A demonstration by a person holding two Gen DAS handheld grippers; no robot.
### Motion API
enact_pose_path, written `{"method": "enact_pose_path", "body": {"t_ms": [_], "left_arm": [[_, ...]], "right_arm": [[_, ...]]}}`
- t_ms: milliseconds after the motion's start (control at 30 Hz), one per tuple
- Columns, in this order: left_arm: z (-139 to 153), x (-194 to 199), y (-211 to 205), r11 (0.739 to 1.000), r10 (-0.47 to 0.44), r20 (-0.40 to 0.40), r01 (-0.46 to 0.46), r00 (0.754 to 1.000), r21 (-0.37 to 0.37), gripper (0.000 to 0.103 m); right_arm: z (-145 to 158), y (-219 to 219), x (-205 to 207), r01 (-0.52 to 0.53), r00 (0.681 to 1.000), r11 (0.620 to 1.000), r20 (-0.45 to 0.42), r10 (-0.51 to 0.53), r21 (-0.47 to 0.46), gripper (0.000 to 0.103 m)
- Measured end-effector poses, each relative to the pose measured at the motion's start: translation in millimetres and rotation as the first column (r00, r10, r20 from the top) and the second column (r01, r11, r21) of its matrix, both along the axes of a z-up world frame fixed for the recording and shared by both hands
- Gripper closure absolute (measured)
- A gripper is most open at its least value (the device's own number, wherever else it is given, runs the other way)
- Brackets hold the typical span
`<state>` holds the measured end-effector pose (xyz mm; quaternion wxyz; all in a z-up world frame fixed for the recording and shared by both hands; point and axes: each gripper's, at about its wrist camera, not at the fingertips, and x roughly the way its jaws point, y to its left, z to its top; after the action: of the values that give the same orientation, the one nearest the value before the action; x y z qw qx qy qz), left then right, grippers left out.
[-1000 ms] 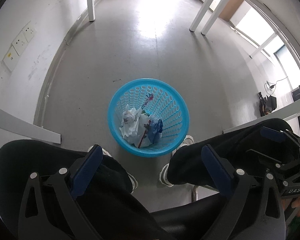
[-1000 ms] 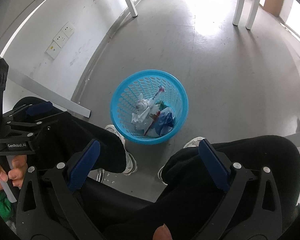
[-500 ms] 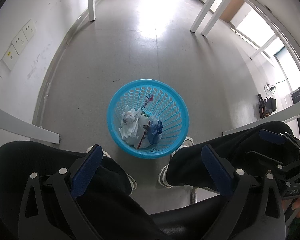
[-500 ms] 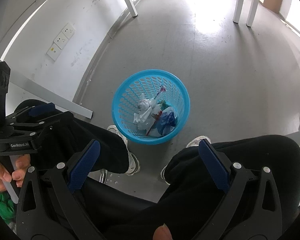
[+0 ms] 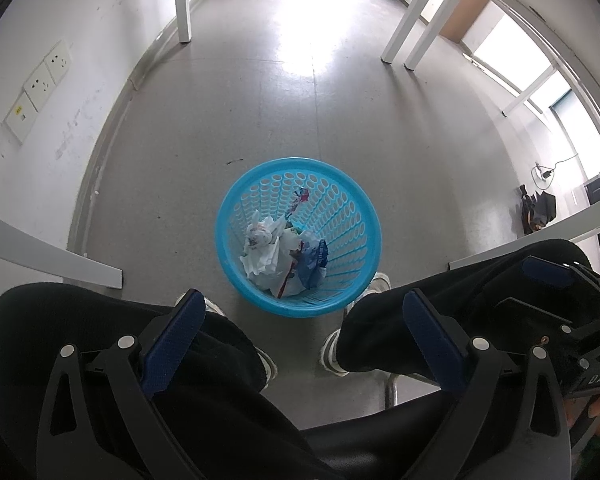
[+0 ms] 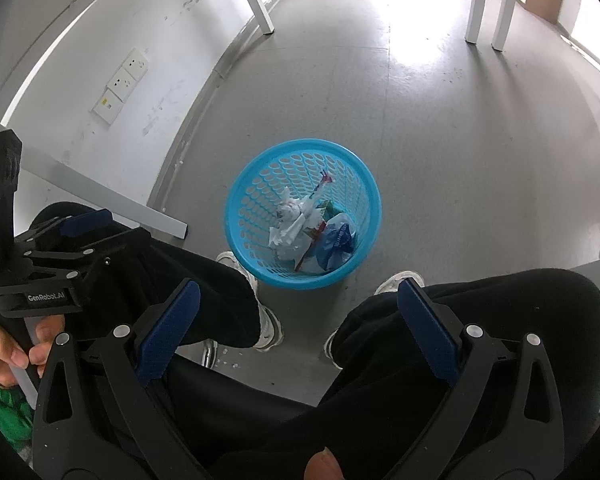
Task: Collect trash
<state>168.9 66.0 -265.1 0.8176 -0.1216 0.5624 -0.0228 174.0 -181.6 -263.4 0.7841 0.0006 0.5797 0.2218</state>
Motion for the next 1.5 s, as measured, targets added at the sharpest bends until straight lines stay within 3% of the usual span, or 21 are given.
{"method": "enact_pose_path", "body": {"t_ms": [1500], "left_arm": [[0.3, 1.1, -2.6, 1.000, 0.003, -0.003, -0.003, 1.000, 0.004, 0.006]], "right_arm": [[-0.6, 3.4, -0.4, -0.002, 1.000, 1.000, -0.017, 0.002, -0.004, 0.008]]}}
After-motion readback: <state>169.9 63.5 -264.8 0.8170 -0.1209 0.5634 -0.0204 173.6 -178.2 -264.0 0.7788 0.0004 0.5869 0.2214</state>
